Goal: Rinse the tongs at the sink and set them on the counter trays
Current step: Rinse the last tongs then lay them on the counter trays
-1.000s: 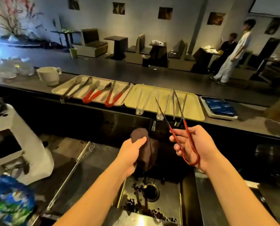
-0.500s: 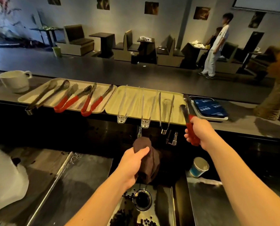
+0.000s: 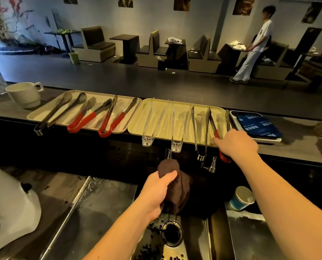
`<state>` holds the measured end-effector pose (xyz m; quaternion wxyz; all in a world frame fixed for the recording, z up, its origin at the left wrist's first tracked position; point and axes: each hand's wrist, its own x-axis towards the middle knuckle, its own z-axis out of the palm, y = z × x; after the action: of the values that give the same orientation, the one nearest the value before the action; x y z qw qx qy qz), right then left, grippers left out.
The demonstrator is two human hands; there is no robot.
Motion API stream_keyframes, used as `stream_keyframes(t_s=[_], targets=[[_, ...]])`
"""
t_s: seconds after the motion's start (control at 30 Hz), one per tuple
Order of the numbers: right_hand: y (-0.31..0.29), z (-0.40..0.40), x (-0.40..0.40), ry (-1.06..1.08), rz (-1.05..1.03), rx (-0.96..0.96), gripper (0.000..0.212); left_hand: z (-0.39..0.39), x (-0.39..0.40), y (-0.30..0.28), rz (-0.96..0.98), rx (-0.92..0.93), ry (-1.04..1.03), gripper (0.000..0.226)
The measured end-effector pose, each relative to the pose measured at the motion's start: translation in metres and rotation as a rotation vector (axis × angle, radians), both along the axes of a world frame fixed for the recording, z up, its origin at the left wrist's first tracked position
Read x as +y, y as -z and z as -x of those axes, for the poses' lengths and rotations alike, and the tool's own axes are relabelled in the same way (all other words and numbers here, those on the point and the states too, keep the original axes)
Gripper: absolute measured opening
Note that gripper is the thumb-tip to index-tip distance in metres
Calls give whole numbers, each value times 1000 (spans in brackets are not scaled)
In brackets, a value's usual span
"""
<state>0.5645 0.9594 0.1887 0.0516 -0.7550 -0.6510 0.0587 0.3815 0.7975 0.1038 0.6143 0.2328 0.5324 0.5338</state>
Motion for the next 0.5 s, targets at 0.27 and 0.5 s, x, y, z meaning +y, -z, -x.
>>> stream_keyframes(t_s=[0.27,0.5], targets=[[-13,22,-38,-259,-233,242,26,16,-11,-3,-11,-39,-48,25],[6,82,-105,-400,81,879,22,54,-52,8,5,-44,-169,19]])
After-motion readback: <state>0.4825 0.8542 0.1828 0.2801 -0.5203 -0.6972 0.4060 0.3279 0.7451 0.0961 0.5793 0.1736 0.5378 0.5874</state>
